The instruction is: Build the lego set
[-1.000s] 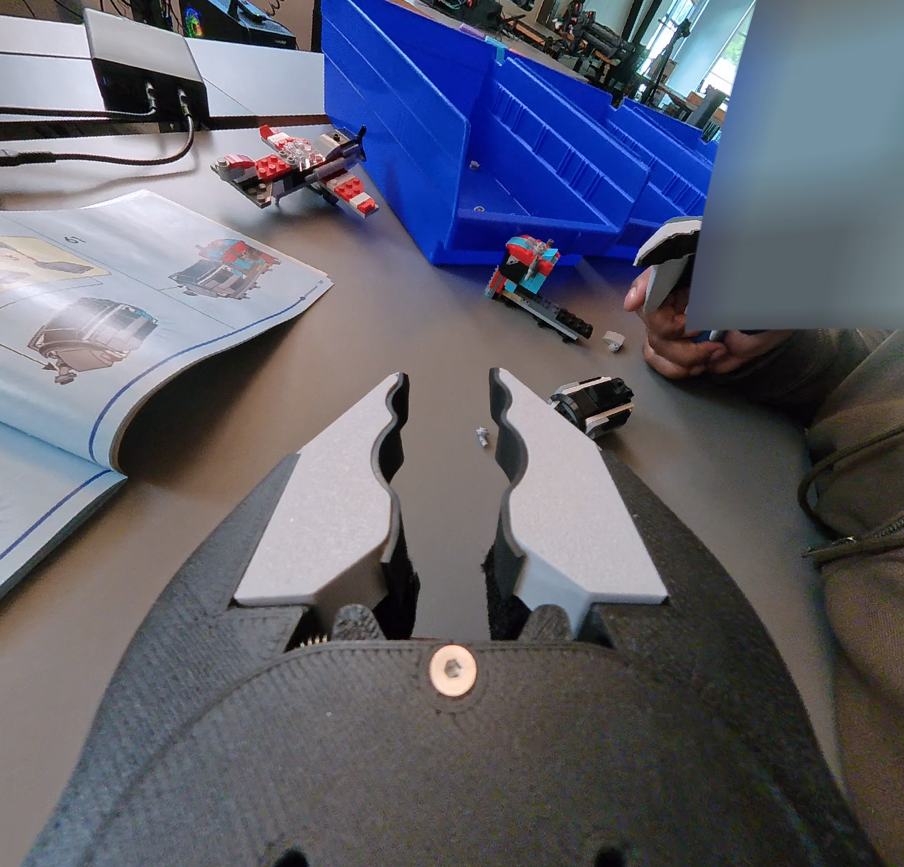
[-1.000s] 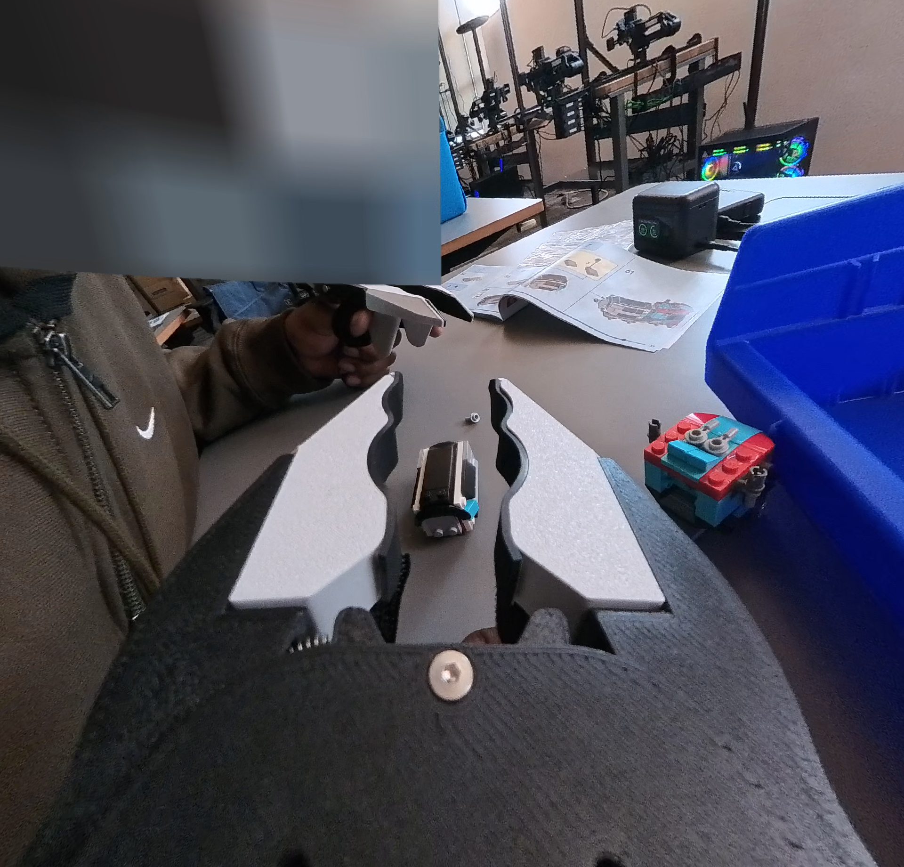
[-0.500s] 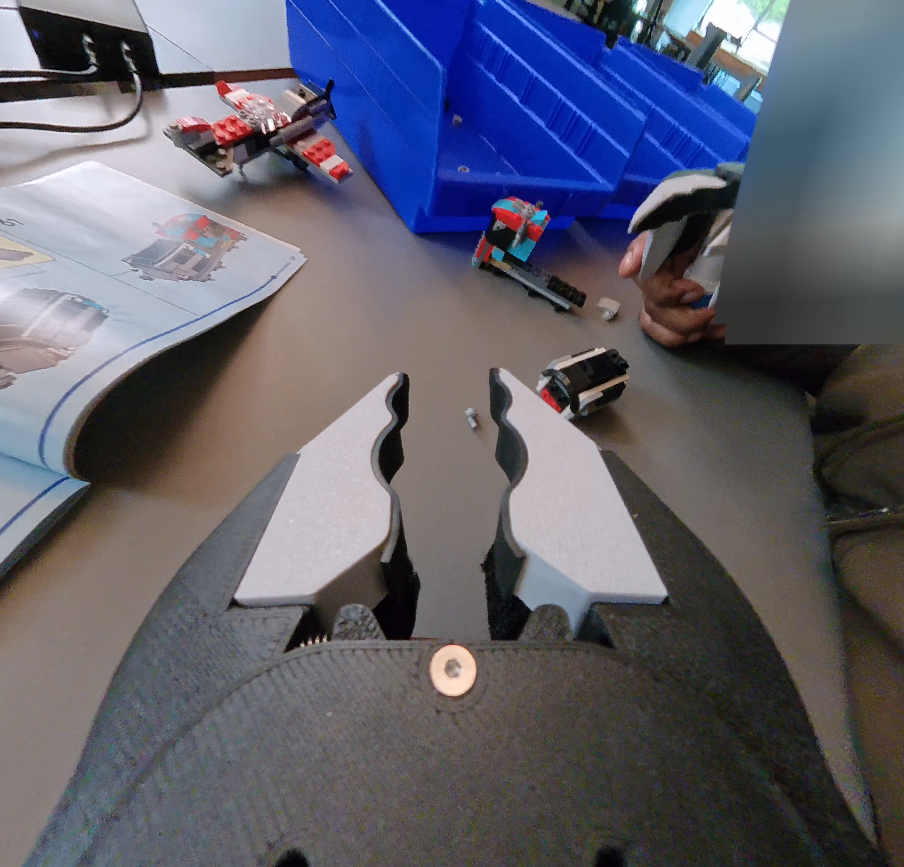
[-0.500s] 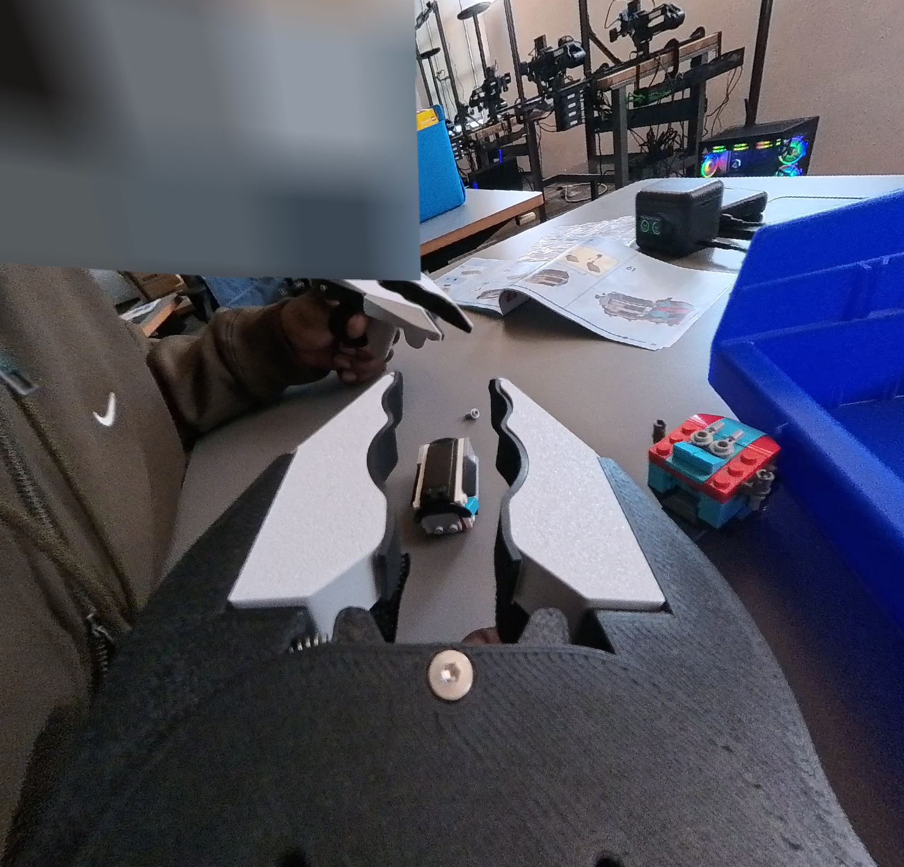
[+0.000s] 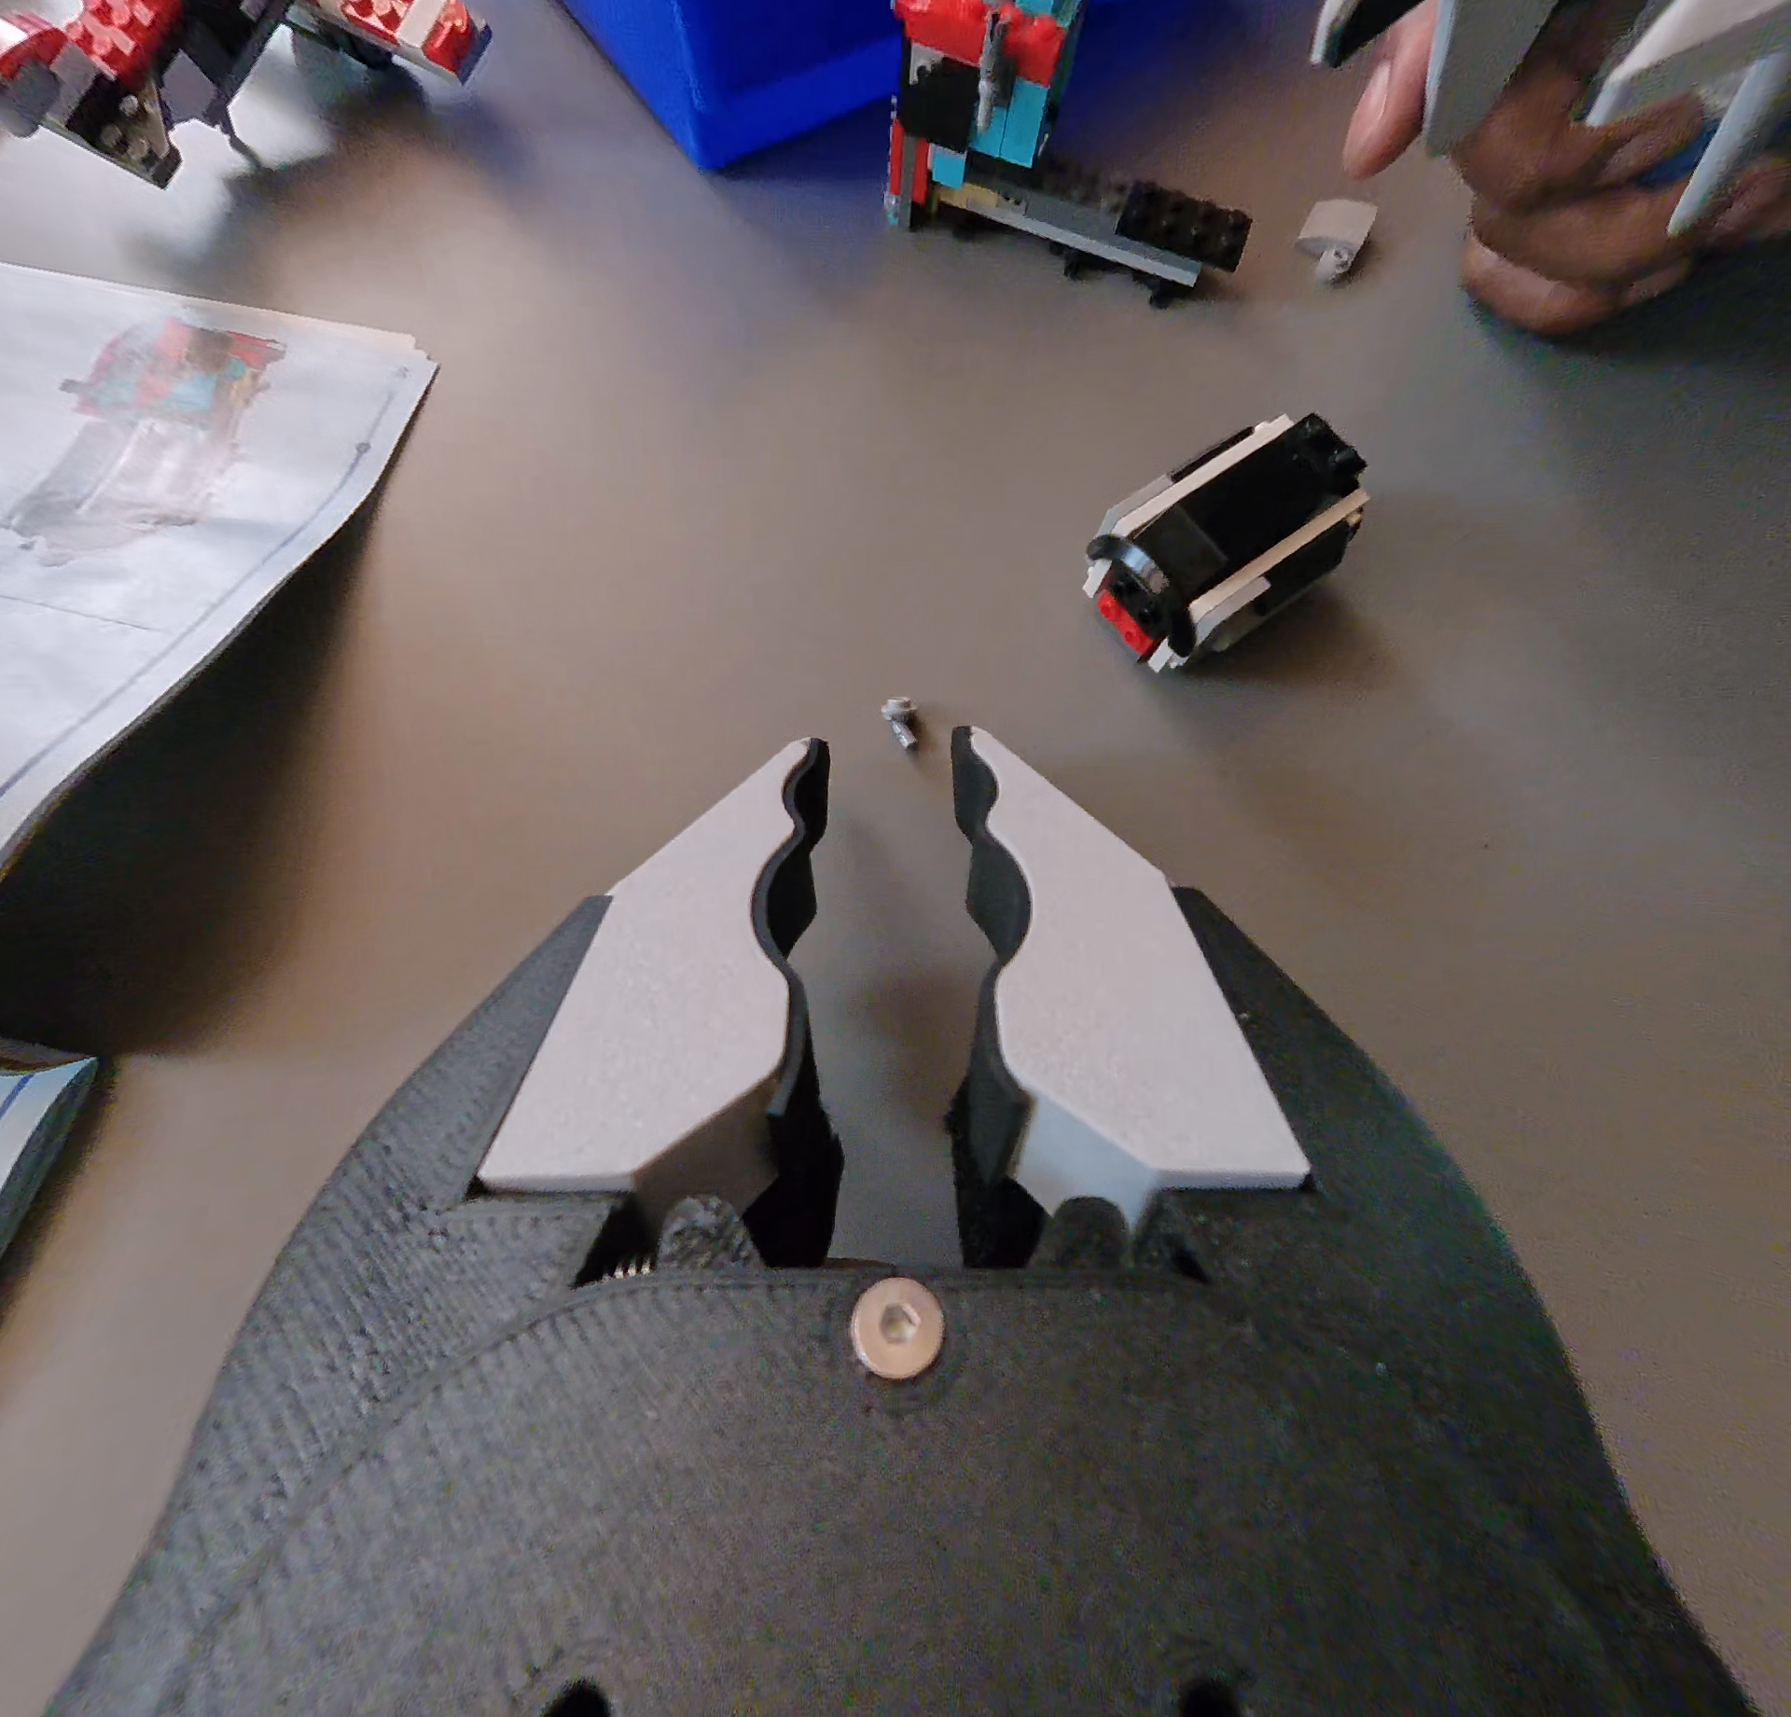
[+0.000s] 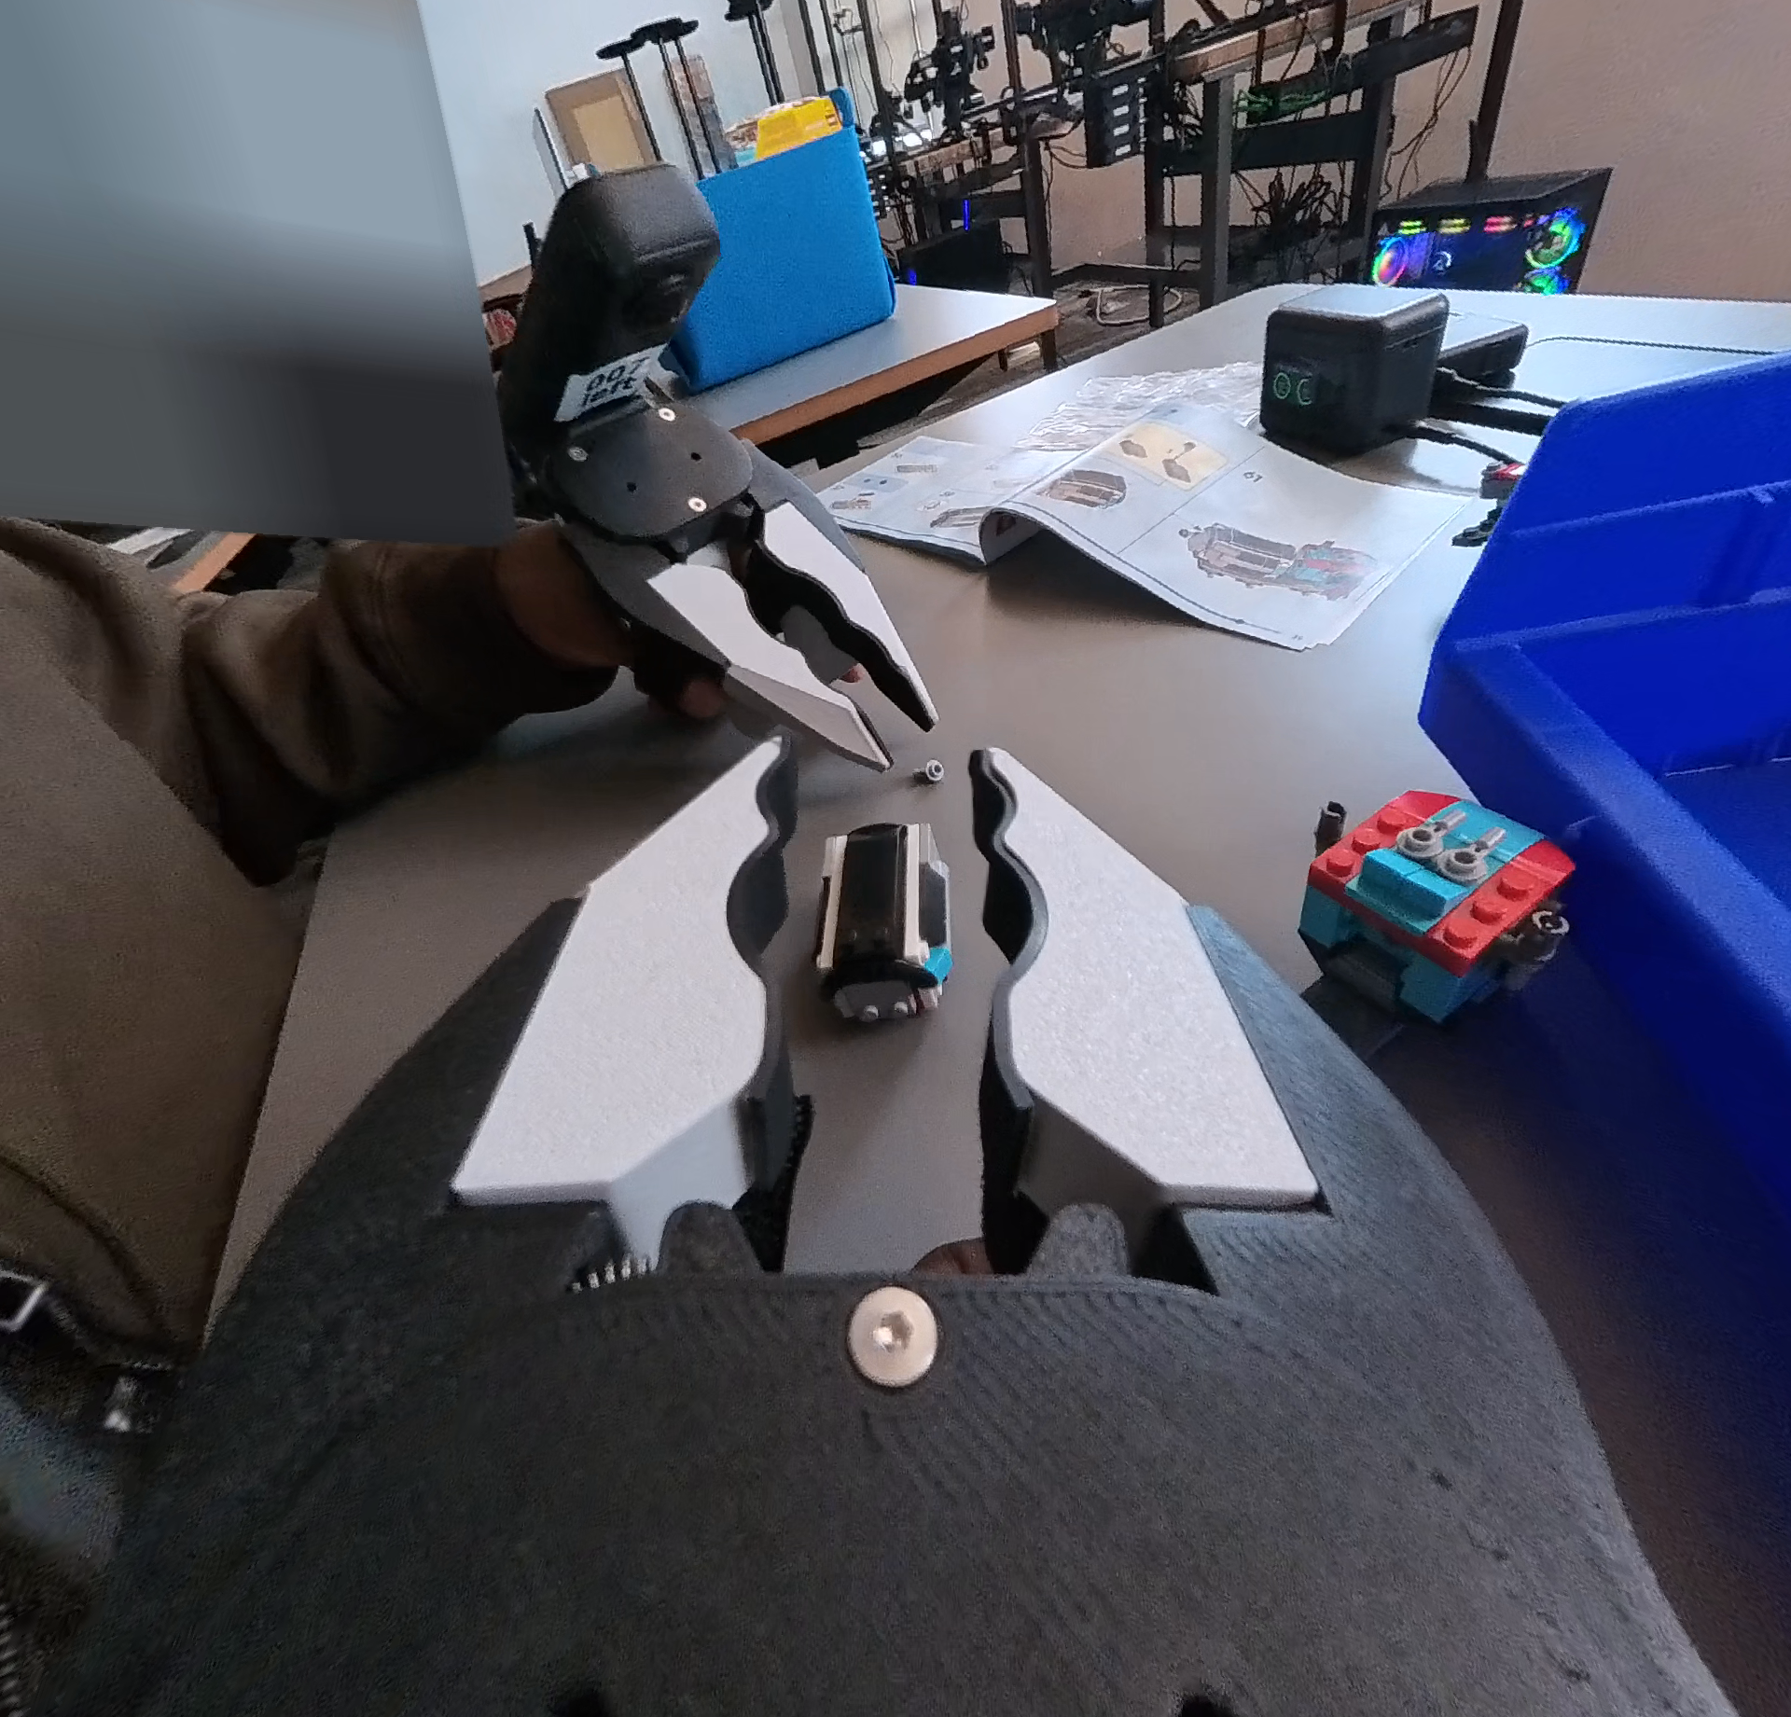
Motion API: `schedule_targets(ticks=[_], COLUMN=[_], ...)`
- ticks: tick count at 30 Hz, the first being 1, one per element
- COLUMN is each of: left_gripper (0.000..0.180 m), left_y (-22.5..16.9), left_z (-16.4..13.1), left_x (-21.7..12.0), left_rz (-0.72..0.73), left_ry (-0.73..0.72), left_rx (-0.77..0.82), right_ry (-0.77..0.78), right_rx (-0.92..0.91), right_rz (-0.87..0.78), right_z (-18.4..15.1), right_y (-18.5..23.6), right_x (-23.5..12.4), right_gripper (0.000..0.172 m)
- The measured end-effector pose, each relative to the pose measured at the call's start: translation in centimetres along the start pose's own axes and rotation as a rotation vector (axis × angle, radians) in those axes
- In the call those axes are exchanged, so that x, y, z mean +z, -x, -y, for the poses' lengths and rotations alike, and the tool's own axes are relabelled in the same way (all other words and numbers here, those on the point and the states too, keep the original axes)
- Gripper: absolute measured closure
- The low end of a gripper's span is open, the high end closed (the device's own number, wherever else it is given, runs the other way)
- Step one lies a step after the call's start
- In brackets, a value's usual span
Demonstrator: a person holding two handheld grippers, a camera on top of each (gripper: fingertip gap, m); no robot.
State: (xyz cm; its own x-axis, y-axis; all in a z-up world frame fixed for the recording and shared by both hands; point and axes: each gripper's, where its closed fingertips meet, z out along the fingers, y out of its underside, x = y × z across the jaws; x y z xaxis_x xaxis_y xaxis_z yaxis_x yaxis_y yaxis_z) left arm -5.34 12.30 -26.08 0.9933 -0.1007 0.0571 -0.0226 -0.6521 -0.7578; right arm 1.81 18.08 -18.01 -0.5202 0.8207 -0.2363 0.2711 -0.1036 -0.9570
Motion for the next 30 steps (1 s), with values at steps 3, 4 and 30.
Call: schedule_targets(ticks=[3, 4, 30], left_gripper=[0.154, 0.154, 0.154], left_y=[0.2, 0.4, 1.5], left_z=[0.1, 0.2, 1.9], left_x=[-0.2, -0.4, -2.2], left_rz=[0.006, 0.002, -0.108], left_ry=[-0.016, -0.030, -0.208], left_rx=[-0.012, -0.028, -0.216], right_ry=[0.007, -0.011, 0.612], right_rx=[-0.027, -0.024, -0.183], right_rz=[-0.044, -0.070, -0.080], right_z=[0.1, 0.5, -9.1], right_y=[-0.8, -1.5, -5.3], right_x=[-0.9, -1.5, -7.6], right_gripper=[0.135, 0.135, 0.152])
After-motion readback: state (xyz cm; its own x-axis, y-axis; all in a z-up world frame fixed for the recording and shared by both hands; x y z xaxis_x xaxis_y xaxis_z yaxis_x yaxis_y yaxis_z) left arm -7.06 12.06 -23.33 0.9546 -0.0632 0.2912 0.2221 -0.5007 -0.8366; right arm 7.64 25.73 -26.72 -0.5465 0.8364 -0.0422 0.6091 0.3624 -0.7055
